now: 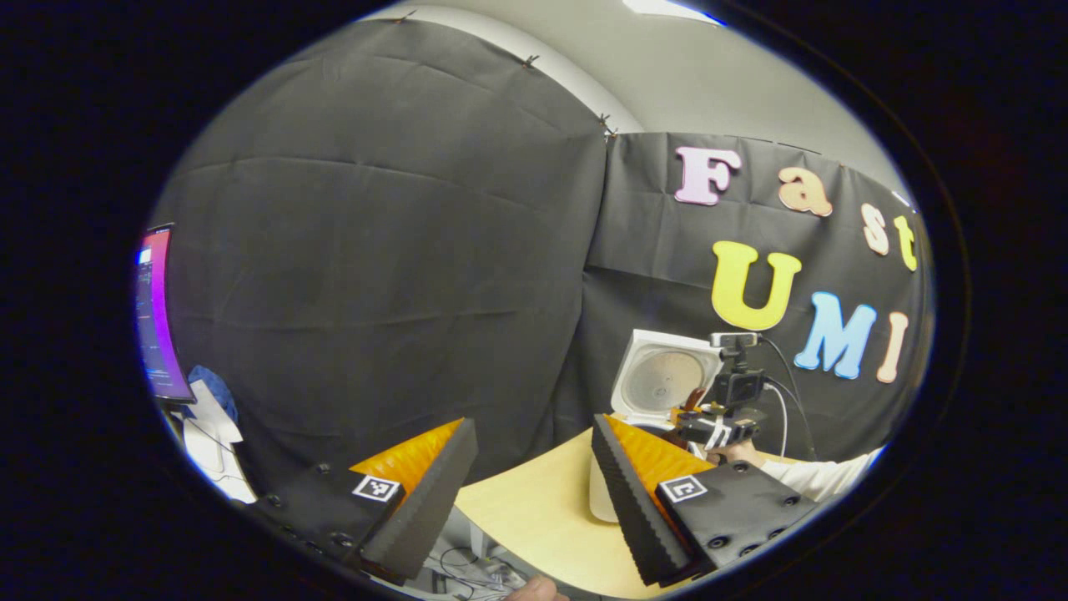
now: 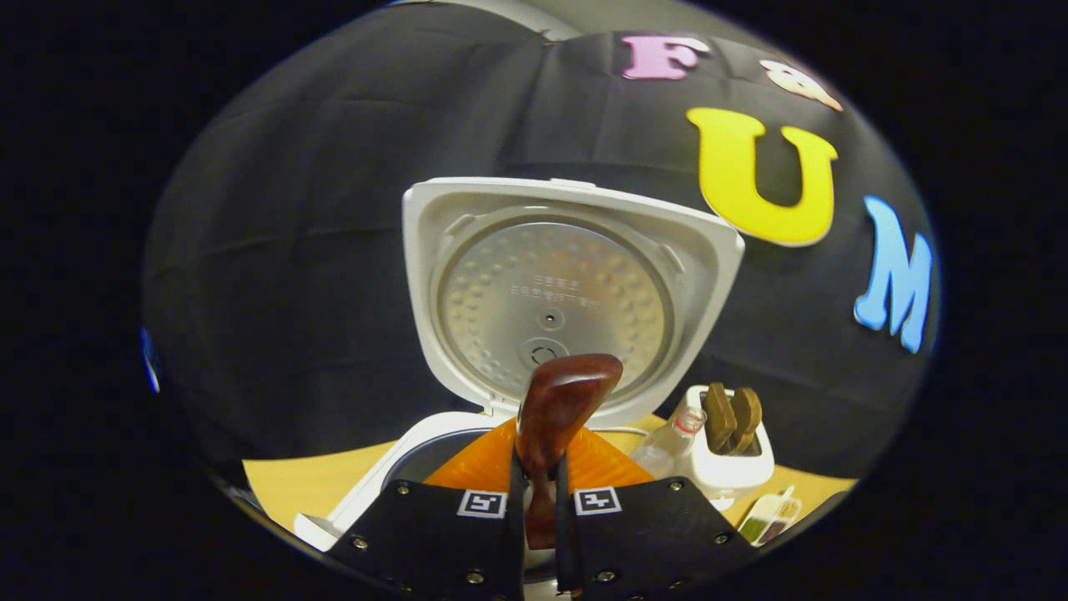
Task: Close the left gripper, press the button to open the rice cooker; take a wooden spoon from the chopstick holder with the right hand, scoop a spoonful of rice and pour it into the rice cooker, then put the wooden spoon back into the chopstick holder.
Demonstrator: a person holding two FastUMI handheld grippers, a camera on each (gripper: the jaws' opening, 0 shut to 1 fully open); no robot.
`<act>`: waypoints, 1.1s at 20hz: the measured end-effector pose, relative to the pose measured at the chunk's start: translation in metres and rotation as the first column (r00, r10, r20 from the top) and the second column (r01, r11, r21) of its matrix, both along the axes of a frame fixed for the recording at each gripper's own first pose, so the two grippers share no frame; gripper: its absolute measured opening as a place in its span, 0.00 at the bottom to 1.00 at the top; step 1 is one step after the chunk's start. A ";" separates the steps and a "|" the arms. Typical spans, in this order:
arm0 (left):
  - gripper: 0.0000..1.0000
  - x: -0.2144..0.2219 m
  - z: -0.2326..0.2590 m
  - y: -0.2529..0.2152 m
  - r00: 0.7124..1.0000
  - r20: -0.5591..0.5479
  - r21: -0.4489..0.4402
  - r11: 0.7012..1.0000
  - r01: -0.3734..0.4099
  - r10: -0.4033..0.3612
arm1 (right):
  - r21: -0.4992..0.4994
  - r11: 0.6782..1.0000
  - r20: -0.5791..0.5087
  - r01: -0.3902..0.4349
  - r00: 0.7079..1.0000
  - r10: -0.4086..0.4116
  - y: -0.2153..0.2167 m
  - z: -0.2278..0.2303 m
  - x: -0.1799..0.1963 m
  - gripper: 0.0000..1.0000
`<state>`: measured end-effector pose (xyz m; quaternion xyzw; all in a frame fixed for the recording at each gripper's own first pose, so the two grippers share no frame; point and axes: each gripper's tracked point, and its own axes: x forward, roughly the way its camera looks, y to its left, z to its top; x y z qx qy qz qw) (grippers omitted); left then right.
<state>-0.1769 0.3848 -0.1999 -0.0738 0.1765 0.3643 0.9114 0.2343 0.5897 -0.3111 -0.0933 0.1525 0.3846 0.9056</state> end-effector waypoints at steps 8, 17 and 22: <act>0.93 -0.022 0.016 0.002 0.999 -0.007 0.020 0.999 -0.033 0.033 | -0.049 0.999 0.119 0.007 0.993 -0.001 0.002 0.009 -0.003 0.15; 0.94 -0.040 0.041 -0.006 1.000 0.027 0.036 0.999 -0.004 0.003 | 0.290 0.924 -0.396 0.249 0.910 -0.121 -0.035 0.041 0.014 0.16; 0.93 -0.042 0.049 -0.013 0.996 0.070 0.027 0.998 0.058 -0.060 | 0.383 0.855 -0.512 0.350 0.851 -0.119 -0.088 0.066 0.008 0.15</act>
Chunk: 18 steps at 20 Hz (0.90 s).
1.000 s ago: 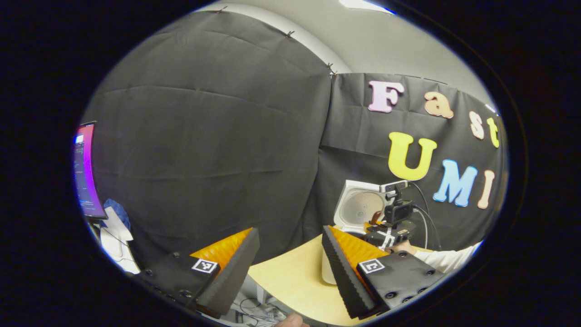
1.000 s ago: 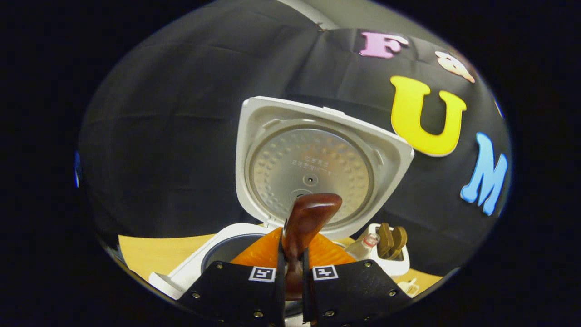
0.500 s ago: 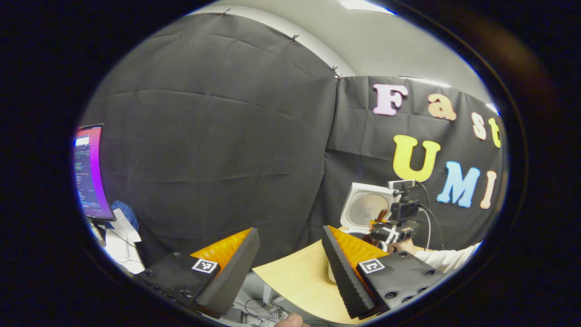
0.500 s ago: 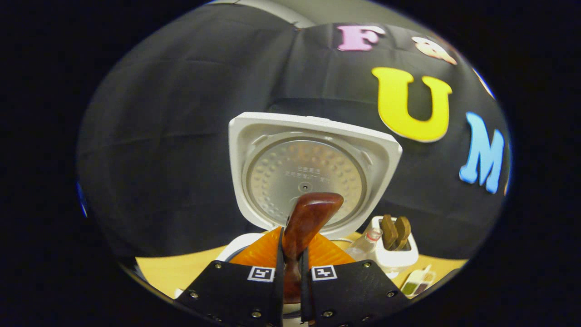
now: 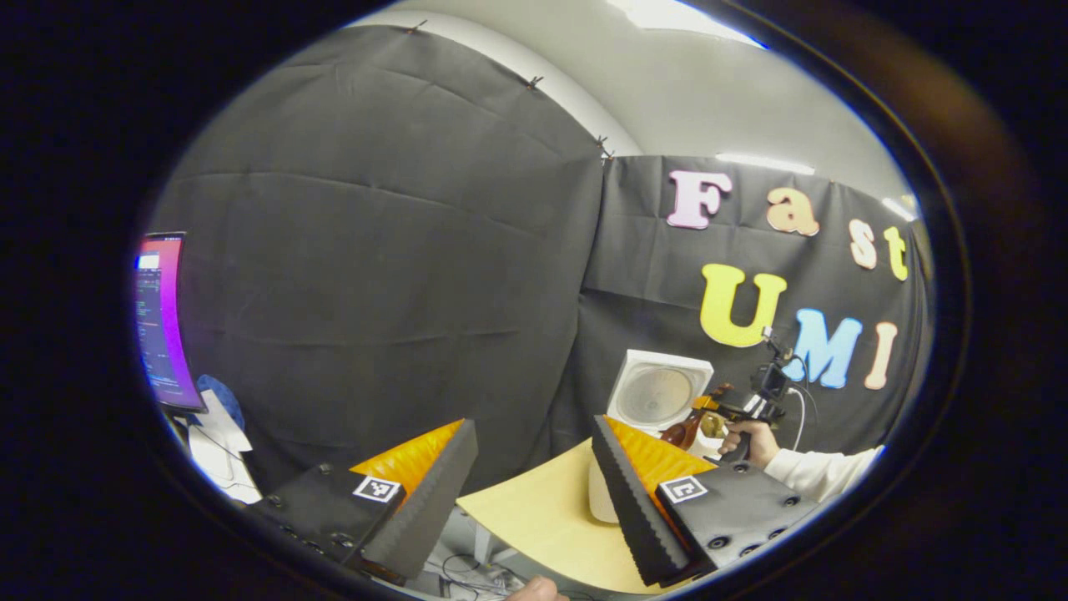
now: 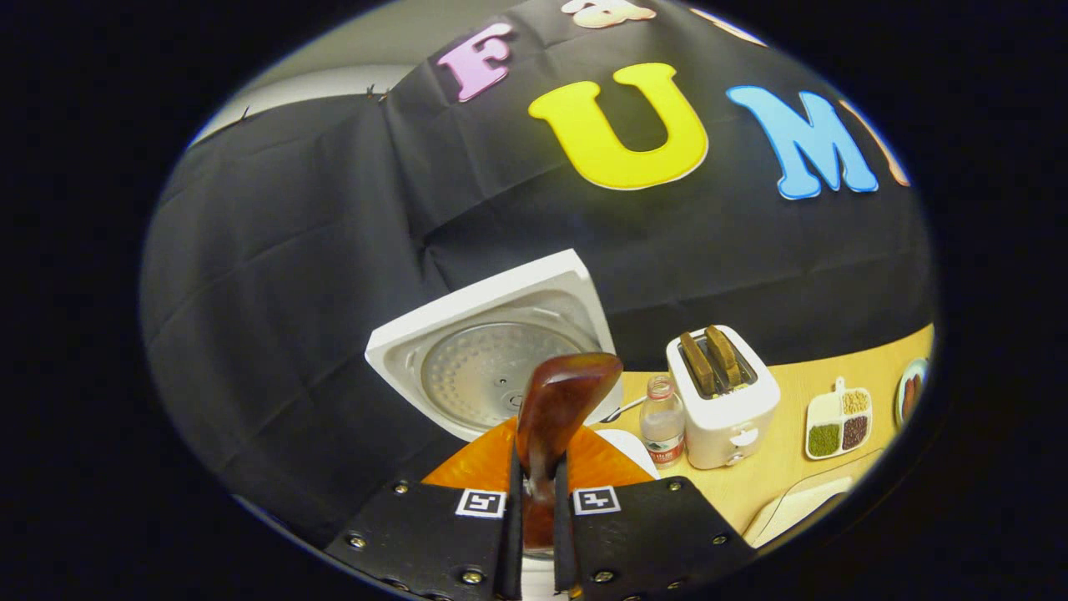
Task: Close the left gripper, press the button to open the rice cooker; take a wooden spoon from the chopstick holder with the right hand, scoop a spoonful of rice and pour it into the rice cooker, then put the wooden spoon back into the chopstick holder.
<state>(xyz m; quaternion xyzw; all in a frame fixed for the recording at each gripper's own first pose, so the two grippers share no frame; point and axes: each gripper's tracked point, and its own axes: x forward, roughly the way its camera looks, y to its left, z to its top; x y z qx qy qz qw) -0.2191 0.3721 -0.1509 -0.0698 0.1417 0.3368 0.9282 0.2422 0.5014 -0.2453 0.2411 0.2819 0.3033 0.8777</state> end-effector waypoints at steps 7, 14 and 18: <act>0.94 0.017 -0.014 -0.034 0.986 0.052 -0.062 0.985 0.163 -0.160 | 0.089 0.987 -0.069 0.131 0.990 -0.125 -0.141 0.042 -0.023 0.15; 0.93 0.059 -0.024 -0.075 0.975 0.051 -0.068 0.974 0.218 -0.214 | 0.126 0.943 -0.095 0.308 0.950 -0.298 -0.322 0.035 -0.005 0.15; 0.93 0.091 -0.031 -0.125 0.981 0.037 -0.077 0.978 0.194 -0.191 | 0.026 0.907 -0.119 0.420 0.902 -0.414 -0.446 -0.029 0.018 0.15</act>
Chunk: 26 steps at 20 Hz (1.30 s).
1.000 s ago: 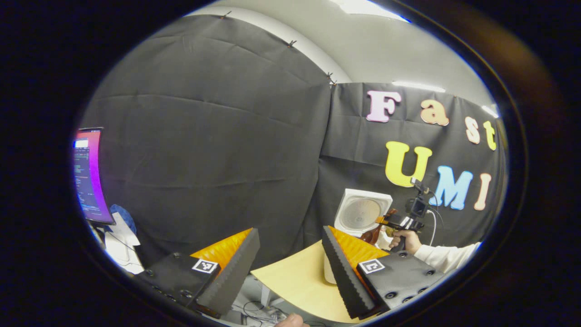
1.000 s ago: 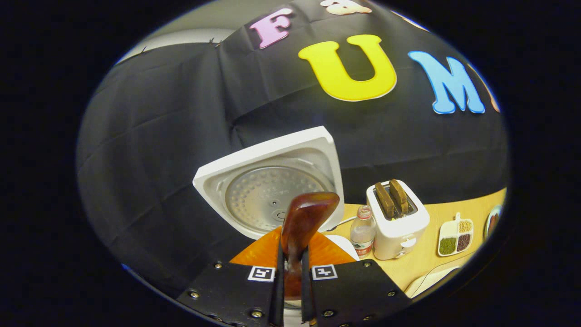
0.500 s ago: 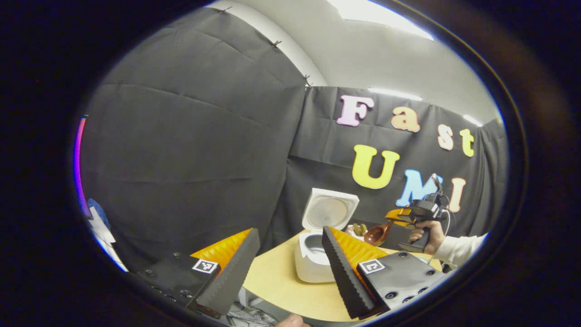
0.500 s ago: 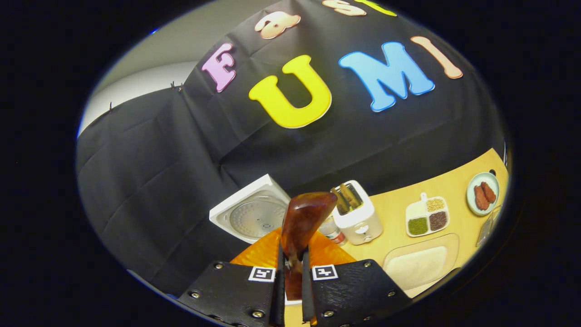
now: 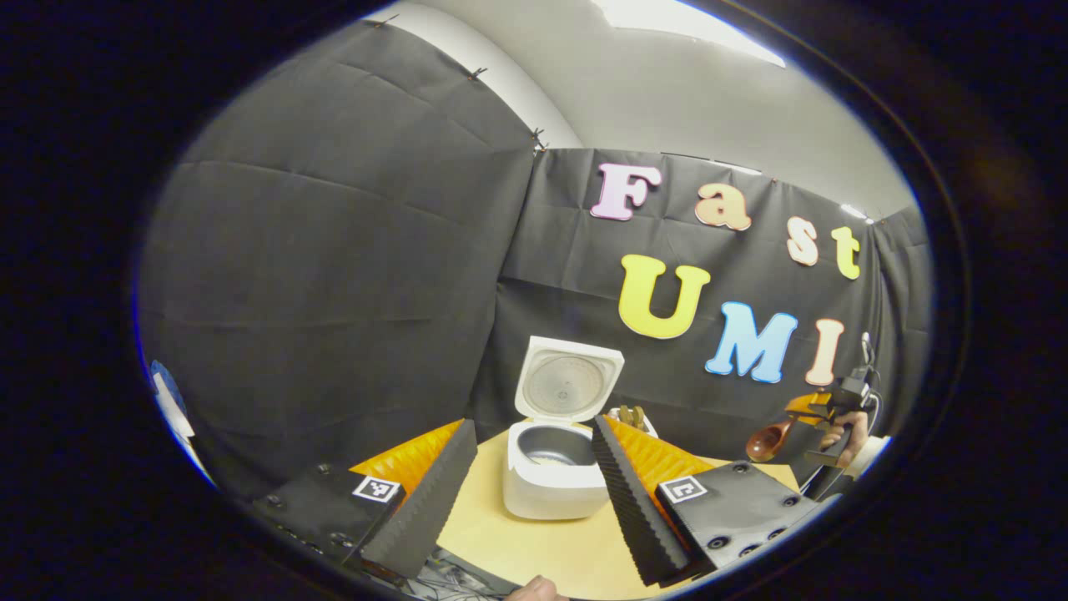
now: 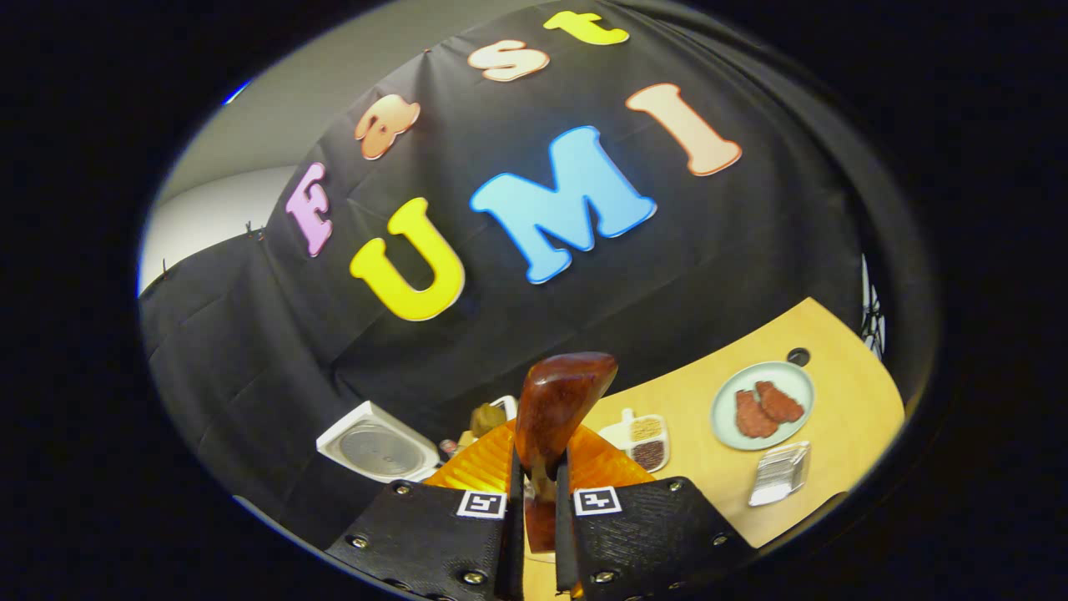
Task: Close the left gripper, press the button to open the rice cooker; take a wooden spoon from the chopstick holder with the right hand, scoop a spoonful of rice and pour it into the rice cooker, then put the wooden spoon back into the chopstick holder.
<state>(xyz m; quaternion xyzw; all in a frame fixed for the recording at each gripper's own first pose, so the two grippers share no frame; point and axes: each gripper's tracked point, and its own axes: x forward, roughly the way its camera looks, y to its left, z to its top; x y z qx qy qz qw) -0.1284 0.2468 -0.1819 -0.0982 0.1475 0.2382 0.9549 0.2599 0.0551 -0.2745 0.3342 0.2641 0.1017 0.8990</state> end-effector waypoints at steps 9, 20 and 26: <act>0.97 0.058 -0.021 -0.105 0.993 -0.118 0.019 1.000 0.001 0.001 | -0.133 0.987 -0.120 0.093 0.987 -0.109 -0.118 -0.136 -0.014 0.15; 0.98 0.077 -0.030 -0.138 0.976 -0.214 0.094 0.994 0.054 -0.033 | -0.182 0.980 -0.233 0.076 0.965 -0.119 -0.100 -0.233 -0.035 0.17; 0.93 0.092 -0.031 -0.137 0.979 -0.200 0.076 0.995 0.062 -0.046 | -0.144 0.982 -0.285 0.123 0.945 -0.160 -0.114 -0.248 -0.047 0.21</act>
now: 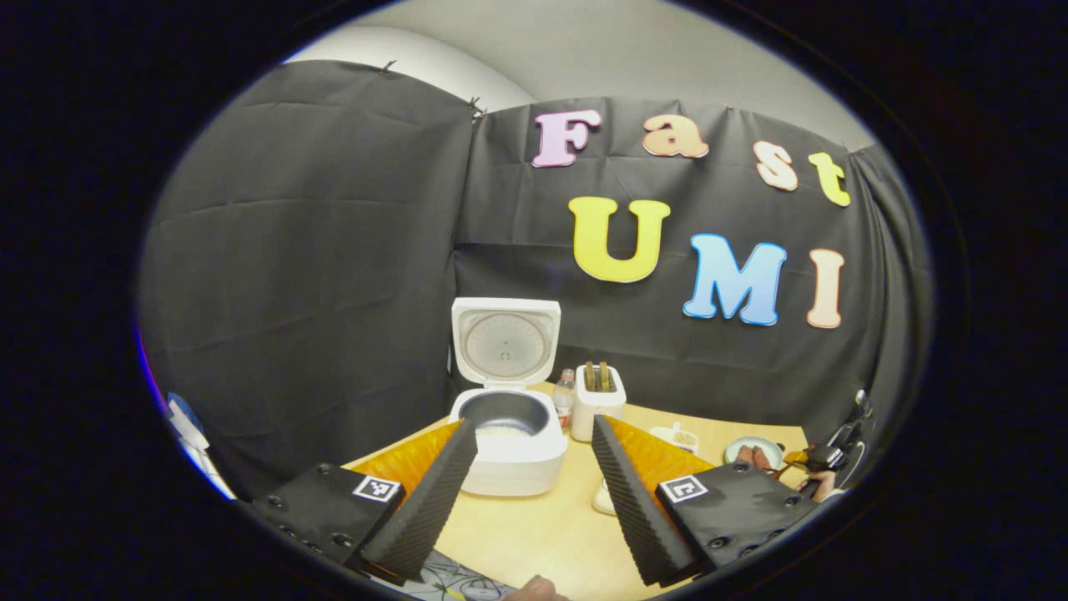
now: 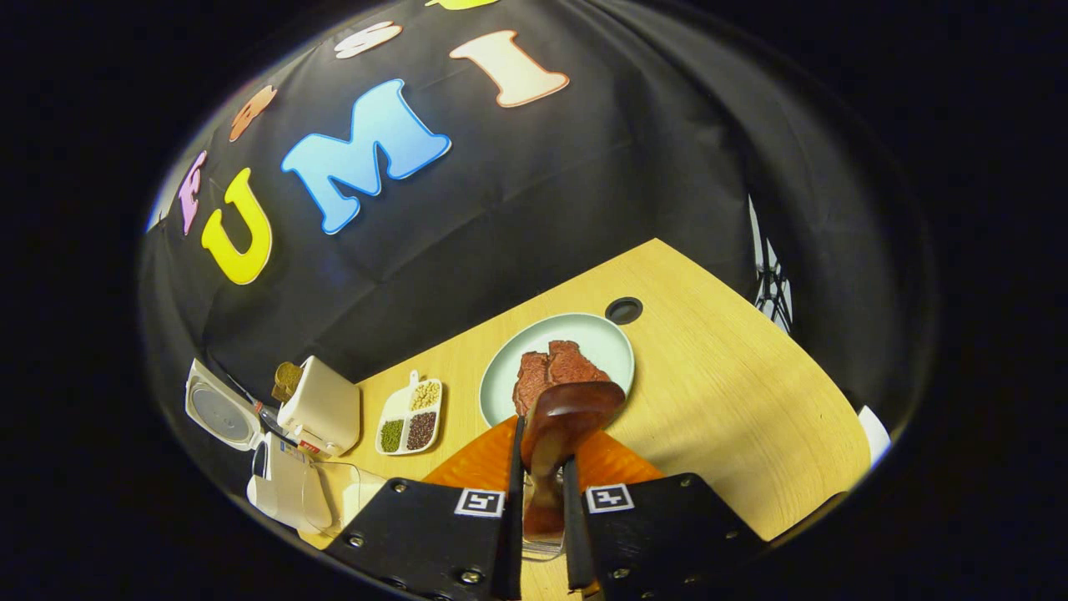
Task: Close the left gripper, press the button to open the rice cooker; take a wooden spoon from the chopstick holder with the right hand, scoop a spoonful of rice and pour it into the rice cooker, then put the wooden spoon back into the chopstick holder.
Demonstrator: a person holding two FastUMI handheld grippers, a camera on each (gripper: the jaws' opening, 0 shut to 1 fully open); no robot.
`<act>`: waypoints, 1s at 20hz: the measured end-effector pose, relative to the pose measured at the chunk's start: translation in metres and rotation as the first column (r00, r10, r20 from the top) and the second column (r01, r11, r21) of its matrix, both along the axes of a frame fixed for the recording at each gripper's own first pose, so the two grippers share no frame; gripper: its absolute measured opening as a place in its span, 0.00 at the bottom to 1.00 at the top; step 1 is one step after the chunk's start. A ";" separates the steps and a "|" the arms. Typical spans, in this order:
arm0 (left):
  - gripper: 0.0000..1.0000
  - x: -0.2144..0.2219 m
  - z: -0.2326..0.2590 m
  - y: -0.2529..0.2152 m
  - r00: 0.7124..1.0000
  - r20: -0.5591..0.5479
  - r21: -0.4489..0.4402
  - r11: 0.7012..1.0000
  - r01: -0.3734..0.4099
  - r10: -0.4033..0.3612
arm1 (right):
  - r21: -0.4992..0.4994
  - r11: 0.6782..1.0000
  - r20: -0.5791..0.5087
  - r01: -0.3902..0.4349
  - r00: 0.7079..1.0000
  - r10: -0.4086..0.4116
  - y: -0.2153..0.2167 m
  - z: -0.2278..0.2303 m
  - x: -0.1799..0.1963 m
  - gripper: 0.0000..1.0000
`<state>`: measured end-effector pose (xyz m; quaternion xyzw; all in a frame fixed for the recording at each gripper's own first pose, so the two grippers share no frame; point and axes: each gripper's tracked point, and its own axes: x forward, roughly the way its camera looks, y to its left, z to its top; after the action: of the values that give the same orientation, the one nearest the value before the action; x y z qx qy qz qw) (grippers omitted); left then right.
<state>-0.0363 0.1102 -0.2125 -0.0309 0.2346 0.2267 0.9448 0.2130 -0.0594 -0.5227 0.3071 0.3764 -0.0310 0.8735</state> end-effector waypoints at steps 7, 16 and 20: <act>0.94 0.015 0.016 0.011 0.997 0.071 -0.004 1.000 0.027 -0.027 | -0.023 0.995 0.024 0.092 0.995 -0.092 -0.028 0.020 -0.025 0.68; 0.93 0.074 0.049 0.075 0.966 0.235 -0.023 0.993 0.113 -0.104 | -0.181 0.970 0.090 0.163 0.985 -0.148 -0.028 0.096 -0.093 0.98; 0.93 0.135 0.060 0.132 0.948 0.297 -0.050 0.990 0.135 -0.115 | -0.246 0.954 0.183 0.169 0.975 -0.126 0.011 0.169 -0.127 0.98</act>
<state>0.0984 0.2426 -0.1525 -0.0820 0.1013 0.1511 0.9799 0.0860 -0.0480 -0.3535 0.2189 0.2713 -0.1198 0.9296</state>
